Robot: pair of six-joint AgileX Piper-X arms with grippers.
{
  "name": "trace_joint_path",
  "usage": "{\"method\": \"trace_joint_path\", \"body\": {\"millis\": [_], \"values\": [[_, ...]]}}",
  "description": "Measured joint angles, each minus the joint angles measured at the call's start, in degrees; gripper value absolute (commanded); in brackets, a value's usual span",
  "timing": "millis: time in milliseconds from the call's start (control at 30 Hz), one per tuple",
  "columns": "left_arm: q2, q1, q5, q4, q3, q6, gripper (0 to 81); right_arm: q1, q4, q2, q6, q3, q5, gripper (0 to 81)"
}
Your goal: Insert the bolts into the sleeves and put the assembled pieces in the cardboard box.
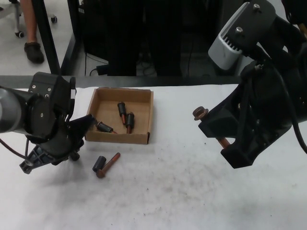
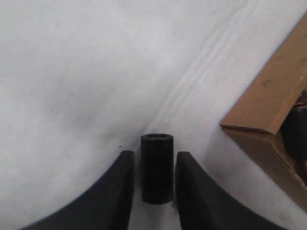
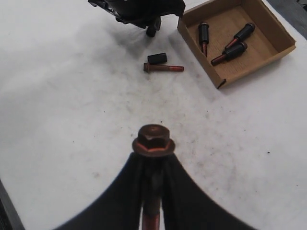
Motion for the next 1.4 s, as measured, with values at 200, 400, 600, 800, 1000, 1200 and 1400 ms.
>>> {"method": "trace_joint_path", "body": {"millis": [200,400,600,800,1000,1200,1400], "values": [[1.2,0.0,2.2,-0.2,-0.2,0.0,27.7,0.0,0.0,0.0,0.0,0.0,0.0,0.3],[1.2,0.0,2.2,-0.3,-0.2,0.0,21.6,0.0,0.0,0.0,0.0,0.0,0.0,0.3],[1.2,0.0,2.2,-0.3,-0.2,0.0,0.9,0.0,0.3,0.0,0.0,0.0,0.0,0.3],[1.2,0.1,5.5,-0.3,-0.3,0.5,0.8,0.0,1.9,0.0,0.0,0.0,0.2,0.3],[-1.3,0.0,7.7,6.8,-0.2,17.4,0.8,-0.1,2.2,0.0,0.0,0.0,2.6,0.3],[-12.5,-0.3,8.0,12.9,0.9,40.1,0.8,-0.1,1.6,0.0,0.7,0.0,2.6,0.3],[-29.7,-0.5,18.4,12.9,6.2,49.1,0.8,-0.1,-4.4,0.9,6.4,0.0,1.8,0.3]]}}
